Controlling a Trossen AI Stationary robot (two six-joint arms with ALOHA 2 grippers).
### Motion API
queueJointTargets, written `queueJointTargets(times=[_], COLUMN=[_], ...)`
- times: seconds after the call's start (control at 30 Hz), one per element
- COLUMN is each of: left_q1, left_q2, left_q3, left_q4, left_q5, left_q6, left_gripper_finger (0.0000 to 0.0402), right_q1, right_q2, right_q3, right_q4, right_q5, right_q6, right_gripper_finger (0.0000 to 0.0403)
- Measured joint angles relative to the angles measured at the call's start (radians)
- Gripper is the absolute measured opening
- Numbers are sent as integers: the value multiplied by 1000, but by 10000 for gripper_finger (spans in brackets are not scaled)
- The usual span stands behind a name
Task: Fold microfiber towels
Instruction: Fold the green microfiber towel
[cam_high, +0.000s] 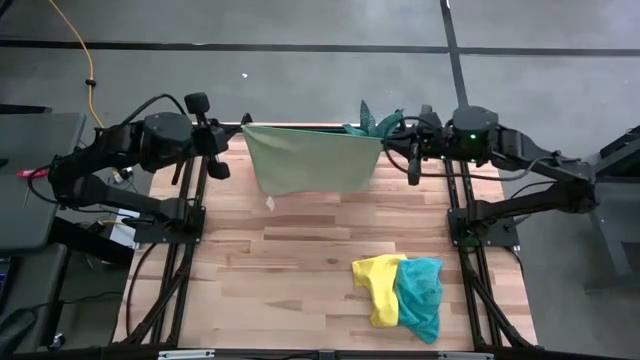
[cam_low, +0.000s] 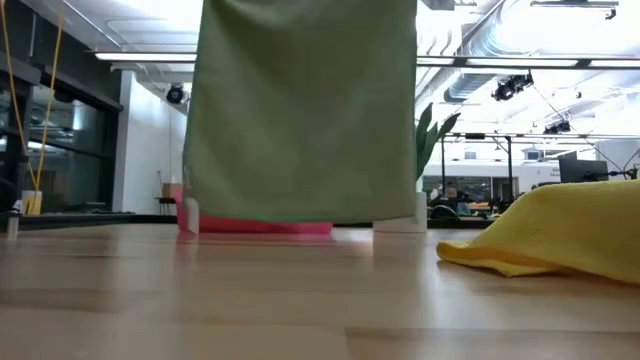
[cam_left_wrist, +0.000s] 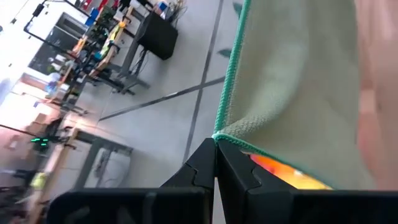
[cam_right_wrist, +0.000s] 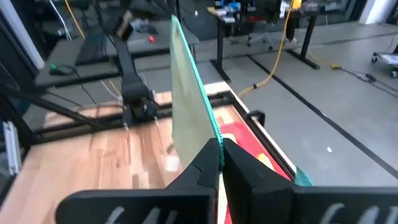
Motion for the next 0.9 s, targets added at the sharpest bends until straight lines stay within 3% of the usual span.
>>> queueJointTargets(times=[0.3, 0.5, 0.73, 0.9], left_q1=[-6, -50, -218, -418], left_q2=[0, 17, 12, 13], left_q3=[0, -22, -245, -462], left_q4=[-49, -164, -165, -16], left_q5=[-34, 53, 234, 342], left_q6=[-72, -283, -640, -929], left_gripper_finger=[0, 0, 0, 0], right_q1=[-13, 53, 191, 308], right_q2=[6, 11, 11, 18], right_q3=[1, -25, -107, -198], right_q4=[-83, -148, -180, -140], right_q5=[-18, -32, -32, -37], right_q6=[-11, 70, 218, 373], right_gripper_finger=[0, 0, 0, 0])
